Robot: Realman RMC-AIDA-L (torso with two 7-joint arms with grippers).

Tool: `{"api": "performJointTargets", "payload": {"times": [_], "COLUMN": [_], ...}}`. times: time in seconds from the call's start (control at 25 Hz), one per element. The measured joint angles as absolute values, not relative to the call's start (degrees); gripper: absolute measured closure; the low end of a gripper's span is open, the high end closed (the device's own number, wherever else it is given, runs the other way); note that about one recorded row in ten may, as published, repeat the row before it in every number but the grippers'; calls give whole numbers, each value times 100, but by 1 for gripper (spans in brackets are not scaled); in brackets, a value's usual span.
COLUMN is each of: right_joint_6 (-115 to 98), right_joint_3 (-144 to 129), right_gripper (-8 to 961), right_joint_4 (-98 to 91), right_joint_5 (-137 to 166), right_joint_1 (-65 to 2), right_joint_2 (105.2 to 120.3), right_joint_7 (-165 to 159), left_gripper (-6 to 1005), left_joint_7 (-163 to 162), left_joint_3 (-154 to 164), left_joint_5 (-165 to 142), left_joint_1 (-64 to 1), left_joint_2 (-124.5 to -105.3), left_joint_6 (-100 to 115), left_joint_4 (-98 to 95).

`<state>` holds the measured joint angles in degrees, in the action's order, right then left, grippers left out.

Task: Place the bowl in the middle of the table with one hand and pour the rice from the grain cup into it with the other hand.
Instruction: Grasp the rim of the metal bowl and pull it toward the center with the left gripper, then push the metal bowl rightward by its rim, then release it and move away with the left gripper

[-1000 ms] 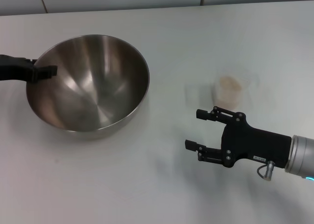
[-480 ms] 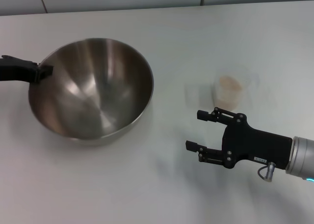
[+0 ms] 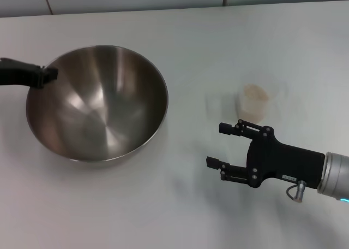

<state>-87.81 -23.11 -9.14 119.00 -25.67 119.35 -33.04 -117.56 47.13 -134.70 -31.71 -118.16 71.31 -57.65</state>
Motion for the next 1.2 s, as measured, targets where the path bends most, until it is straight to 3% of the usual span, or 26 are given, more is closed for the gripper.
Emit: {"api": "performJointTargets", "payload": {"times": [0.56, 1.2], "right_joint_6": [-8781, -8785], "right_joint_3": [-2312, -2312], "right_gripper": [192, 191], "right_joint_4": [-914, -914], "right_joint_5": [11900, 11900], "right_joint_1": [-2565, -2496], "right_joint_2": [11935, 11935], "right_joint_7": [-3304, -3304], "left_gripper": [957, 958], "left_joint_7": [-11891, -11765], "left_joint_3": [4644, 5506], "left_joint_5": [-13057, -12783], "left_joint_1": [-3635, -4191], "left_joint_2": [-11848, -11874], "left_joint_6": [7634, 6805], "left_joint_4": [-6129, -5384]}}
